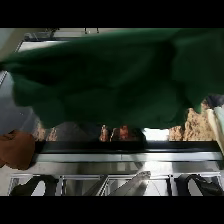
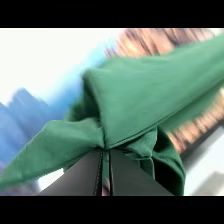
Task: Fold the shirts.
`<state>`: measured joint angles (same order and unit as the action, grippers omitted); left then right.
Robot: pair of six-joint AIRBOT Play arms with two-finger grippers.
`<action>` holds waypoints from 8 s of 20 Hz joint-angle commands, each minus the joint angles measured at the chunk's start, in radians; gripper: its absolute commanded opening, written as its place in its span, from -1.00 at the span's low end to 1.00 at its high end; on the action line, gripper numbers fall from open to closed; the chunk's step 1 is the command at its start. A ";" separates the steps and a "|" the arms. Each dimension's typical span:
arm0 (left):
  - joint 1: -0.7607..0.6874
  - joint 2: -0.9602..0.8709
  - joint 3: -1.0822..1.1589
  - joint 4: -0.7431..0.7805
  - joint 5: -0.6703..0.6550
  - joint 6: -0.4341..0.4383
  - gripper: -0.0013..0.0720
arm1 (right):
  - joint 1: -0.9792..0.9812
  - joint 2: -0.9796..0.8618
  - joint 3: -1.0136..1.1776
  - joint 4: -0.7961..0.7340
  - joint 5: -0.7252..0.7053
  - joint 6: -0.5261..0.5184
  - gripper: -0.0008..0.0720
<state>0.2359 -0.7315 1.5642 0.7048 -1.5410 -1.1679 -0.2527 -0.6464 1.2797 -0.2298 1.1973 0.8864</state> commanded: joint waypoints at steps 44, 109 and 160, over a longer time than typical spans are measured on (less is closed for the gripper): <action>-0.088 -0.911 -0.283 0.119 -0.058 0.089 -0.93 | 0.035 -0.513 -0.664 -0.230 0.100 0.081 -0.94; 0.277 -0.575 -0.888 0.324 0.243 -0.026 -0.03 | -0.071 -0.887 -0.518 -0.315 -0.232 0.051 0.02; 0.624 -0.285 -0.097 -1.045 -0.244 0.179 -0.89 | -0.485 0.006 0.204 0.113 -0.035 0.112 -0.94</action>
<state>0.8806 -0.9356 1.4578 -0.4847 -1.7546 -0.9611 -0.7334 -0.6006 1.4506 0.0059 1.1500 0.9249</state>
